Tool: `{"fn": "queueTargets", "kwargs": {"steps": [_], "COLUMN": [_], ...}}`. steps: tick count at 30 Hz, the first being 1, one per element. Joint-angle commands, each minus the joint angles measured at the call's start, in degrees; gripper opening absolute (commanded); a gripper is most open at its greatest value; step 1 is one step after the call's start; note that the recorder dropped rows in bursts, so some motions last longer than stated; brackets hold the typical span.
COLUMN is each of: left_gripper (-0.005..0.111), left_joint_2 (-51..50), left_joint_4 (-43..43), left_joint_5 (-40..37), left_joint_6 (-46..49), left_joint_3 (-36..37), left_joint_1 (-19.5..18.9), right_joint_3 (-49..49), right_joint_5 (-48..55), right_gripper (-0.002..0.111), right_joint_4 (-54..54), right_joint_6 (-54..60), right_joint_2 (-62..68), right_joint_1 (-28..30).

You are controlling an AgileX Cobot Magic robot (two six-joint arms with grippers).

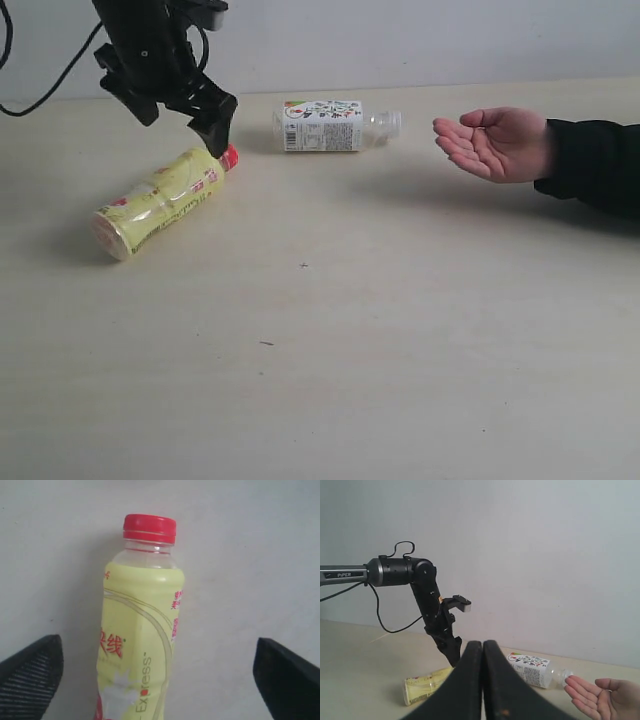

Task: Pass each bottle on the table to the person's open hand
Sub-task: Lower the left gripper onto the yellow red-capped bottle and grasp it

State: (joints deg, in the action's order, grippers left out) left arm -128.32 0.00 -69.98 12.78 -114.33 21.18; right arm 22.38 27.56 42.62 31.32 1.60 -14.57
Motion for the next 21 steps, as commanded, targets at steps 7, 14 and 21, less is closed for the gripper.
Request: {"fn": "queueTargets", "kwargs": {"steps": [7, 14, 21], "left_gripper": [0.097, 0.097, 0.094], "left_joint_2": [-4.7, -7.1, -9.7], "left_joint_4": [-0.4, 0.9, 3.0], "left_joint_5": [0.0, 0.0, 0.0], "left_joint_6": [6.2, 9.2, 9.5], "left_joint_3": [-0.1, -0.1, -0.1], "left_joint_1": [0.2, -0.1, -0.6], "right_joint_3": [-0.2, -0.2, -0.2], "right_joint_5": [-0.4, -0.4, -0.4], "right_gripper": [0.0, 0.0, 0.0], "right_joint_4": [0.3, 0.3, 0.3], "right_joint_6": [0.0, 0.0, 0.0], "right_joint_2": [-0.2, -0.2, -0.2], "right_joint_1": [-0.1, -0.1, -0.1]}}
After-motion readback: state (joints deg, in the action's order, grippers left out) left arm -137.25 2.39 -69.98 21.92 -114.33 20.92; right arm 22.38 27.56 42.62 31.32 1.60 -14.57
